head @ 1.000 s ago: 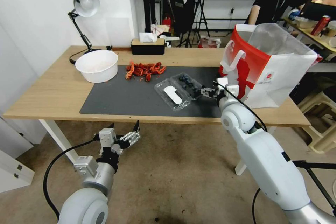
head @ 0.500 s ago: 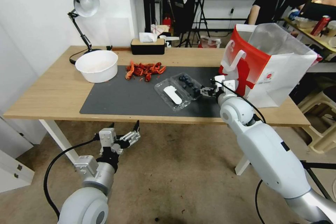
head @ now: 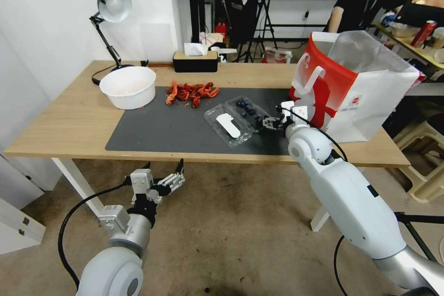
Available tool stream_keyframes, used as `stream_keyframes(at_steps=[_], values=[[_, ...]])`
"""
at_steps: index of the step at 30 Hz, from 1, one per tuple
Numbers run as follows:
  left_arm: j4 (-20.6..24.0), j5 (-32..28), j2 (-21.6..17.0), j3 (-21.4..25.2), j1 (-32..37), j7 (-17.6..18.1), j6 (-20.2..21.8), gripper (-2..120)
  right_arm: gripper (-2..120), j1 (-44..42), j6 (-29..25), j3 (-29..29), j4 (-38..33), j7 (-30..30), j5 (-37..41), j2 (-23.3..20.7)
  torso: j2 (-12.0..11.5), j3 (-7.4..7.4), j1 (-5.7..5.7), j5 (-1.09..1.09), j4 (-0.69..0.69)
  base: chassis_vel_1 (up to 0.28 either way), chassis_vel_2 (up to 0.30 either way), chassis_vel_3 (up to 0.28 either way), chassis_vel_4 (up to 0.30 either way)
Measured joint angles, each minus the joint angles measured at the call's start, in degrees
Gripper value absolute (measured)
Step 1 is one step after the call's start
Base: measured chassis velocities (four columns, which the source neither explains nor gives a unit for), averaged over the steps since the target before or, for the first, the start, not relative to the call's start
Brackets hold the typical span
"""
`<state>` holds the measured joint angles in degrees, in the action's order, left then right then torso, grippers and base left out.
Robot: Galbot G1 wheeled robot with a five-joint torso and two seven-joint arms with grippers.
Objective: Close the takeout container lid, then place the container into the takeout bag.
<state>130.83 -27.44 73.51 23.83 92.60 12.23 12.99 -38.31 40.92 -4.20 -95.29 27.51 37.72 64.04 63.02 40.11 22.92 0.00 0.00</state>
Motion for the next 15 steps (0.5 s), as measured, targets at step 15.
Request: stream_keyframes(at_steps=[15], values=[[0.2,-0.1,0.0,-0.1,0.0,0.0,-0.4,100,100,-0.9,0.9,-0.3,-1.2,2.8,2.5,-0.5,0.0,0.00,0.00,0.00,0.00,0.000,0.000,0.000,0.000]])
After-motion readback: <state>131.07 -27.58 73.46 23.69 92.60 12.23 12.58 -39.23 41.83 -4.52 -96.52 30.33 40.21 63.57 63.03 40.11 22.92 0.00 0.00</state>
